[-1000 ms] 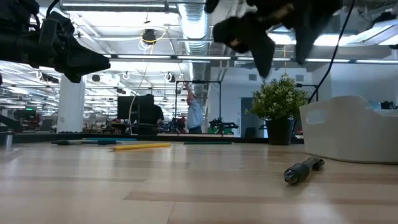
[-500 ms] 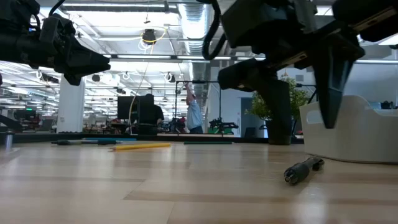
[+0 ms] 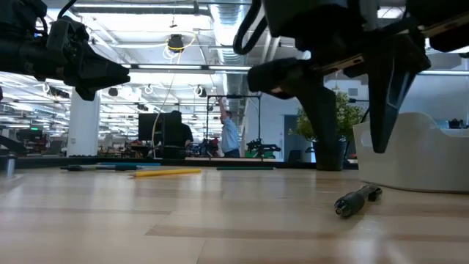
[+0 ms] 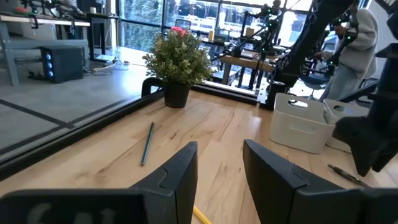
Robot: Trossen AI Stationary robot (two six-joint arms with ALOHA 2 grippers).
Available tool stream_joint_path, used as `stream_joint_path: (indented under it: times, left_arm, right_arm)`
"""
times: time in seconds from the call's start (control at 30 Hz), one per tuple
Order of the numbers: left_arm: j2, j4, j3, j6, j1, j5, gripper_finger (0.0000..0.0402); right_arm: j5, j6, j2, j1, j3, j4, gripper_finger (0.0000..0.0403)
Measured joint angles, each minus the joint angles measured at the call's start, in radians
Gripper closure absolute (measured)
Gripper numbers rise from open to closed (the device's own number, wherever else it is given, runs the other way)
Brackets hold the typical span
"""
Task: Sort pens & pencils
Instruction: Put the bottom right black pen into the top gray bin
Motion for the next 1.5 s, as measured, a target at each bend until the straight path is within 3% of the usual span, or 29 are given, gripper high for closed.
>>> stream_joint_path:
  times: [0.13,0.7,1.5]
  left_arm:
    - [0.0,0.0,0.0,0.0,0.0,0.0,0.0283]
    - [0.0,0.0,0.0,-0.012,0.0,0.007,0.0283]
    - [0.0,0.0,0.0,0.0,0.0,0.006,0.0283]
  right_arm:
    - [0.044,-0.012,0.0,0.032,0.0,0.009,0.02]
    - [0.046,0.026,-0.002,0.054,-0.04,0.066,0.022]
    - [0.023,0.066,-0.003,0.047,-0.166,0.324,0.0221]
